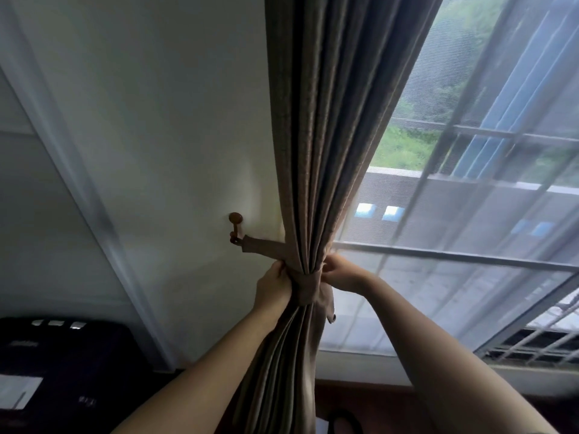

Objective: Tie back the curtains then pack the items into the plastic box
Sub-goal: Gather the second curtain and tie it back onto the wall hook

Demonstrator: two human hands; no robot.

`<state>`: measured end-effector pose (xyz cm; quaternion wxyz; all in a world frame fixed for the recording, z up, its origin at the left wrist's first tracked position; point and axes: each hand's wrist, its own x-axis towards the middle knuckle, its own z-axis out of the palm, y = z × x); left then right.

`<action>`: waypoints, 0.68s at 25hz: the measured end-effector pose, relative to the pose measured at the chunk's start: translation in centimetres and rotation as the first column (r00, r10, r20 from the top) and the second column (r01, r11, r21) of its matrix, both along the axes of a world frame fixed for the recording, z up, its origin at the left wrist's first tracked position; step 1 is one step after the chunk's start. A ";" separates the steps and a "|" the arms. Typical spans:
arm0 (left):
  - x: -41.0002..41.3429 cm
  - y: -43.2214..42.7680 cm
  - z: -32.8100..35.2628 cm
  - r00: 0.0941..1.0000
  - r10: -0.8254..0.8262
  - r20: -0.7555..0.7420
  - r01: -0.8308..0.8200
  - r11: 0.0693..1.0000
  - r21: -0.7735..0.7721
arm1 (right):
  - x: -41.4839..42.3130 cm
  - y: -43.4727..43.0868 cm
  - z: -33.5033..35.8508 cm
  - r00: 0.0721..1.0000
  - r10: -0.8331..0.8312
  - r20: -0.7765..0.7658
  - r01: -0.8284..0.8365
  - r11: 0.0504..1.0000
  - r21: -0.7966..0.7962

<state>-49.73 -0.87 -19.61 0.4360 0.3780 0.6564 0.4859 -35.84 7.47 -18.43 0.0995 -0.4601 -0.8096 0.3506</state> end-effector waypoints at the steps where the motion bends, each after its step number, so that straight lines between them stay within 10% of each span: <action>1: -0.1 -0.2 0.1 0.998 -0.015 -0.054 0.015 1.000 0.005 | -0.2 -0.2 0.0 1.000 0.019 0.023 -0.019 1.000 0.023; 9: 0.0 -0.6 -0.2 0.997 -0.076 -0.026 0.074 0.995 -0.070 | -0.6 -0.6 1.7 0.995 -0.094 -0.027 0.098 0.965 0.244; 17: 0.4 -1.7 0.3 0.986 0.026 -0.167 -0.020 0.999 0.039 | 0.2 -3.8 1.7 0.893 -0.262 -0.367 0.110 0.916 -0.386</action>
